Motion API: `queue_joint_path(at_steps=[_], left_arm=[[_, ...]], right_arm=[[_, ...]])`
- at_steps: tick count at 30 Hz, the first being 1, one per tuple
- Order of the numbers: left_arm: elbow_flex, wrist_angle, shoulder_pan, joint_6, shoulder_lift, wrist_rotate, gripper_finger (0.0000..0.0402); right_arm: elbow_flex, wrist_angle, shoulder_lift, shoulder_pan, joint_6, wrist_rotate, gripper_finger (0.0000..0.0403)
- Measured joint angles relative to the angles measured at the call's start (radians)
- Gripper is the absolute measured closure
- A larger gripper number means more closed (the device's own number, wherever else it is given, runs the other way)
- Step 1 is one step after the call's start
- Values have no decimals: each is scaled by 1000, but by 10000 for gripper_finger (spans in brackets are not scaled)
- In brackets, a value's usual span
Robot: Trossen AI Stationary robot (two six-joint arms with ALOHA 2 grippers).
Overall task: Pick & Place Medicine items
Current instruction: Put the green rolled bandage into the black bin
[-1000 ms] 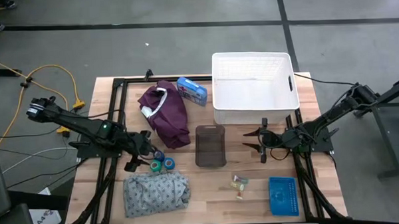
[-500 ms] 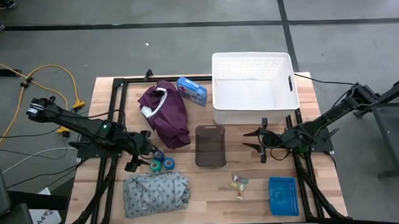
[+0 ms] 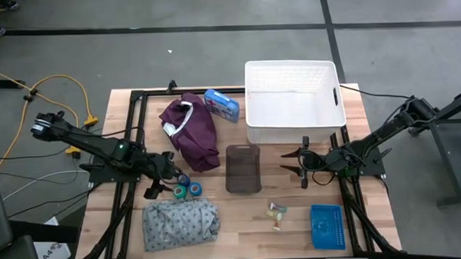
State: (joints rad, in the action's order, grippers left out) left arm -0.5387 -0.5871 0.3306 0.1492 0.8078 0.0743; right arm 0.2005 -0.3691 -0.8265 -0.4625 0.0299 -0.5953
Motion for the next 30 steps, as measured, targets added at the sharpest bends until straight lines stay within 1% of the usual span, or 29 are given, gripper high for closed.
queue_joint_path(at_steps=[3,6,9,13,17,22,30], left_arm=[[-3,7,37,16,0,-14,142],[-21,8,91,56,6,-58,142],[-71,-26,152,90,41,-113,142],[-173,-109,230,133,142,-192,142],[-245,-157,290,191,270,-222,142],[-251,-165,324,239,378,-223,142],[-252,-157,325,237,393,-235,142]], right_arm=[[0,0,0,0,0,0,256],[0,0,0,0,0,0,256],[0,0,0,0,0,0,256],[0,0,0,0,0,0,256],[0,0,0,0,0,0,256],[0,0,0,0,0,0,256],[0,0,0,0,0,0,256]])
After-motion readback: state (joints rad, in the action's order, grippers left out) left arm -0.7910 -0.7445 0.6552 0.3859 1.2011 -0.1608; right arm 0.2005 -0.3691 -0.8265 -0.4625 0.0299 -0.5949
